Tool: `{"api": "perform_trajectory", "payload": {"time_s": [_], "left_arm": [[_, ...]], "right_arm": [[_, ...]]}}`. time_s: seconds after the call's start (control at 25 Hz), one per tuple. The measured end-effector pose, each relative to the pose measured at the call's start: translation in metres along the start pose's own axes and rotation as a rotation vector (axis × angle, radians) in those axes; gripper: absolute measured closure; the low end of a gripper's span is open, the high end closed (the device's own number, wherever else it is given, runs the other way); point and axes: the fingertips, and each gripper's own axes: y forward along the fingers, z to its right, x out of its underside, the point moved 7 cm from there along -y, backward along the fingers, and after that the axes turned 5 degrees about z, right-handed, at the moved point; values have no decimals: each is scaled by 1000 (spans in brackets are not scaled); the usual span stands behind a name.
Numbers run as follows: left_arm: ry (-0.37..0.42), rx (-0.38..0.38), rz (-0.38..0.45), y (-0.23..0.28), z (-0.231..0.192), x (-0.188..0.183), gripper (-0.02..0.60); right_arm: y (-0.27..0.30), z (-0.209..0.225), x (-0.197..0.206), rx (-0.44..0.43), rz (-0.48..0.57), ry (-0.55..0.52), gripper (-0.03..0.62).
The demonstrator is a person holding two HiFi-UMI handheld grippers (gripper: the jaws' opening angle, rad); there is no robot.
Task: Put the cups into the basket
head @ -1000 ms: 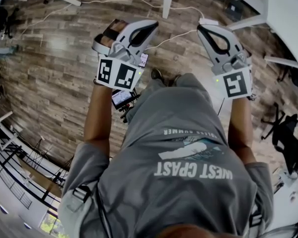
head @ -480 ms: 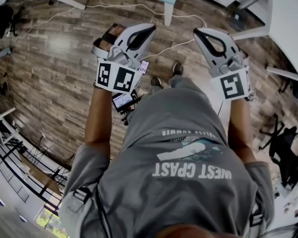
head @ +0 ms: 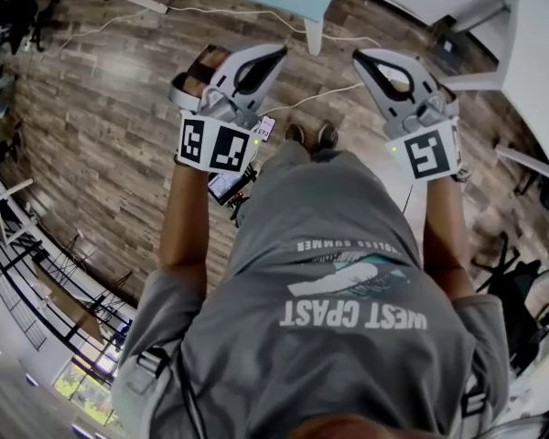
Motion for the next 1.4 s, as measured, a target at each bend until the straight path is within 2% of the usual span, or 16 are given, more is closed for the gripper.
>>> {"api": "perform_trajectory", "payload": {"time_s": [0.24,0.44,0.72,1.0,1.4], "left_arm": [[-16,-8,-24,2,-14,17,580],[-22,-13,-22,2,-37,47,580],[-13,-25,13,-1,-85,96,580],[-10,-25,54,-5,-115,128,580],[-42,-28,43,19,-134,148,580]], "right_arm": [[23,13,6,-15,2,14,579],[55,31,8,-11,-10,1,579],[114,57,0,27,-26,-14,580],[156,67,-5,32,-75,-21,580],[179,90,13,3,-78,-14,580]]}}
